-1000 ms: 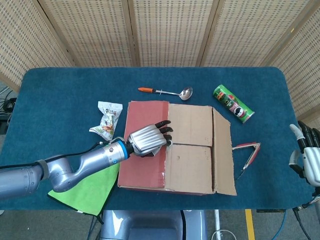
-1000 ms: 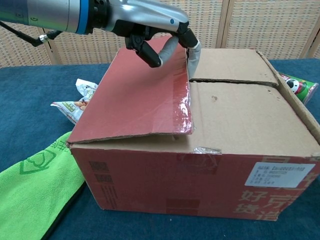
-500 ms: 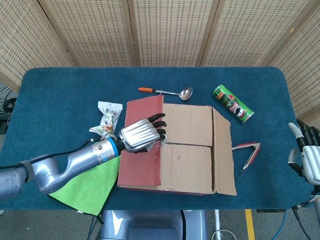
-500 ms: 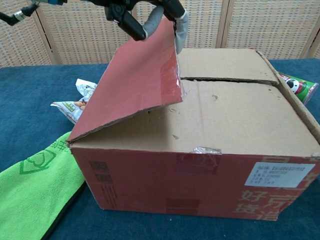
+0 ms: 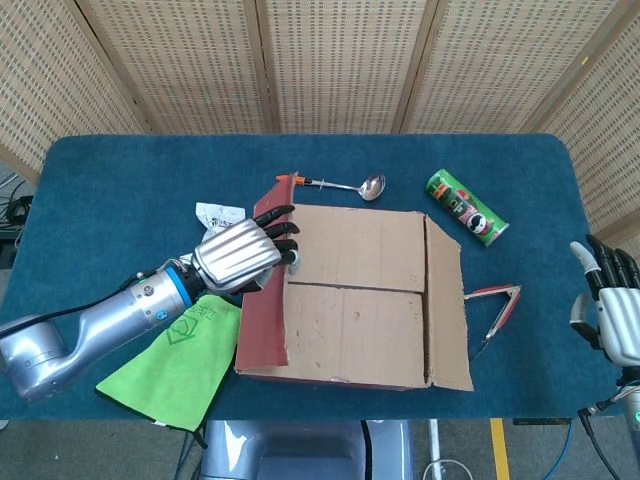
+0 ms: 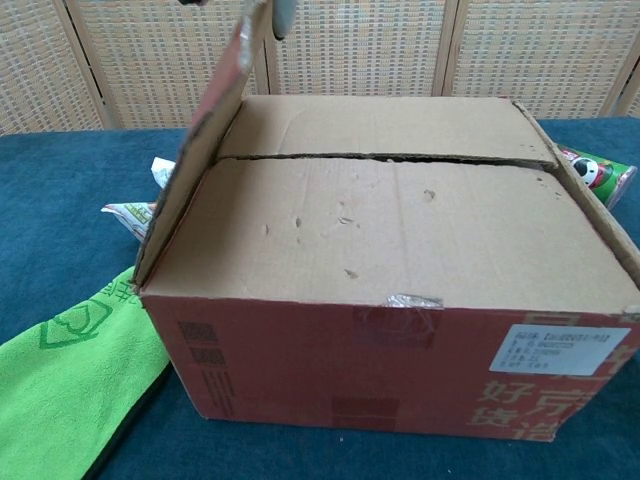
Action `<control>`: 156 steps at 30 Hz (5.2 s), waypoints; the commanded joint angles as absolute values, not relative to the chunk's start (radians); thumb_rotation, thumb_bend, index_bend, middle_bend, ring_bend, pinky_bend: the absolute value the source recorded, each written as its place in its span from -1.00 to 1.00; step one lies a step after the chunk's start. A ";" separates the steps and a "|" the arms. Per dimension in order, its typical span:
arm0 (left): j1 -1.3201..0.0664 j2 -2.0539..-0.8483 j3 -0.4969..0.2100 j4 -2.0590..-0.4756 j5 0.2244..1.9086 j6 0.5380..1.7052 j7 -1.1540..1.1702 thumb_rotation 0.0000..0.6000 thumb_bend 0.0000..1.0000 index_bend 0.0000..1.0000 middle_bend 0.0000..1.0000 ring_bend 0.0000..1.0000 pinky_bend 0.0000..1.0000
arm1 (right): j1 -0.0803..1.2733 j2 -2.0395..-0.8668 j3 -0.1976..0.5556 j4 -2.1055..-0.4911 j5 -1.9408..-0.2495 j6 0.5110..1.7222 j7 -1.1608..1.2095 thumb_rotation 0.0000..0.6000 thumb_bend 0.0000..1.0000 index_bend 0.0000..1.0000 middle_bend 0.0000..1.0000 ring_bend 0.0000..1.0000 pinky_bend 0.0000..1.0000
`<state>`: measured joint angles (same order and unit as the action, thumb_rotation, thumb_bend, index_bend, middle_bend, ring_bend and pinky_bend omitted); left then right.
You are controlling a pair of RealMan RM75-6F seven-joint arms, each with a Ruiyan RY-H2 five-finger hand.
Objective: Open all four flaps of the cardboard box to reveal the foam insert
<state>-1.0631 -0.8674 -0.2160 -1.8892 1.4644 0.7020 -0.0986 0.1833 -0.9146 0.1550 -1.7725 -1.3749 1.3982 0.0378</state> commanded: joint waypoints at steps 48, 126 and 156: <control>-0.716 -0.872 -0.141 -1.901 1.408 1.003 -0.030 0.90 -0.53 -0.59 -0.77 -1.00 -1.00 | 0.185 -0.939 0.139 -1.780 -1.406 1.390 0.041 1.00 0.65 -1.00 -1.00 -1.00 -1.00; -0.981 -1.356 -0.279 -1.724 0.929 1.049 0.475 0.89 -0.56 -0.90 -1.00 -1.00 -1.00 | 0.157 -0.939 0.140 -1.733 -1.380 1.390 0.086 1.00 0.65 -1.00 -1.00 -1.00 -1.00; -1.197 -1.511 -0.424 -1.314 0.731 0.973 0.562 0.69 -0.56 -0.90 -1.00 -1.00 -1.00 | 0.131 -0.922 0.138 -1.724 -1.365 1.407 0.107 1.00 0.65 -1.00 -1.00 -1.00 -1.00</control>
<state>-1.1684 -1.4746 -0.4153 -1.3571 0.7623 0.9795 0.5406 0.1317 -0.9226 0.1376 -1.7250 -1.3654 1.4060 0.1060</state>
